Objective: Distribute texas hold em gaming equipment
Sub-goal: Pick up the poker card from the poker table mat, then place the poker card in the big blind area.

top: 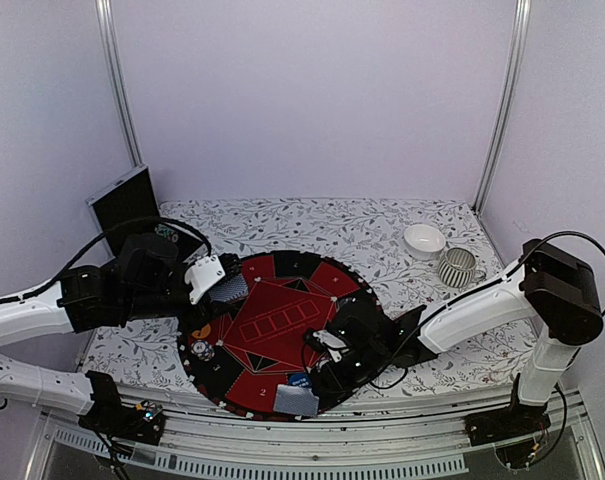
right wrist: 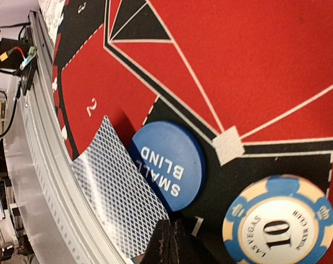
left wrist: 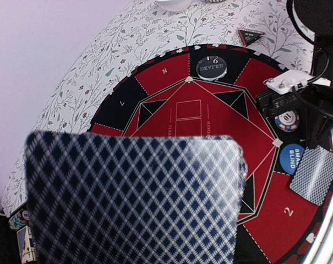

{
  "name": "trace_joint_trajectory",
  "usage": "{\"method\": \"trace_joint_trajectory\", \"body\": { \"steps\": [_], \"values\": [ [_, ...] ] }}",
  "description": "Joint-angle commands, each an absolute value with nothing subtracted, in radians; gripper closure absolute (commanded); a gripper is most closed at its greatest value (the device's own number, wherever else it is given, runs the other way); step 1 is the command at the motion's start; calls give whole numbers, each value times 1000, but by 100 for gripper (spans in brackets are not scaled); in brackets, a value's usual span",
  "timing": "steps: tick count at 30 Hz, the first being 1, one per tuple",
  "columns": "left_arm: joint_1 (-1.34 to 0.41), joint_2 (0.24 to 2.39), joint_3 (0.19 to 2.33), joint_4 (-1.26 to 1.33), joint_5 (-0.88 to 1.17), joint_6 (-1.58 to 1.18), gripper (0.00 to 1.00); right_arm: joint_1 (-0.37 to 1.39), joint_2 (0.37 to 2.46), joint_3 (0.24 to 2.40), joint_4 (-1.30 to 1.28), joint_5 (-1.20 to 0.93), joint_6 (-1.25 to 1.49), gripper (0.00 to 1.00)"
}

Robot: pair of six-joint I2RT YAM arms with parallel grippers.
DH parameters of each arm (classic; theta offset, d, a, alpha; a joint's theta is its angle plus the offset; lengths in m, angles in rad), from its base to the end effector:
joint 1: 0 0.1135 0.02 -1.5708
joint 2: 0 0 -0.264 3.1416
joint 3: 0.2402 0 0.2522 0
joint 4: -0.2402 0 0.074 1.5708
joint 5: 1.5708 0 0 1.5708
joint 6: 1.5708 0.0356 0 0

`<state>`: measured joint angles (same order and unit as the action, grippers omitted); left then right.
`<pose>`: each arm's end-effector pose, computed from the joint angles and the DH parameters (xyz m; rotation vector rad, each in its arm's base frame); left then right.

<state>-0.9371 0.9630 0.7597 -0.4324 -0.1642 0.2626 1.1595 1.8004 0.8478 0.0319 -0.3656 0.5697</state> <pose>0.1285 -0.1650 0.2747 1.1674 1.8689 -0.1969 0.1226 0.3129 0.1203 -0.9804 2.6277 1.0535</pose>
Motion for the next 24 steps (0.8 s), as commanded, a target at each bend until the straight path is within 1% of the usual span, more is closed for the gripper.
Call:
{"method": "trace_joint_trajectory", "body": {
  "steps": [1,4,7,9,11,15,20,24],
  "values": [
    [-927,942,765,-428,-159,280,54,1172,1747,877,-85,-420,500,98],
    [-927,940,766,-431,-164,279,53,1174,1700,924,-152,-479,439,98],
    [-926,940,773,-440,-182,274,53,1174,1664,1017,-208,-531,382,98],
    [-926,939,785,-449,-206,267,53,1155,1667,1098,-258,-519,358,98],
    [-924,939,804,-464,-237,260,53,1115,1693,1165,-279,-556,362,98],
    [-918,954,854,-499,-289,256,52,1051,1792,1318,-296,-548,424,98],
    [-909,990,926,-528,-366,248,52,1009,1993,1535,-312,-539,505,98],
    [-892,1022,978,-555,-386,237,52,990,2145,1690,-310,-535,605,98]
  ]
}}
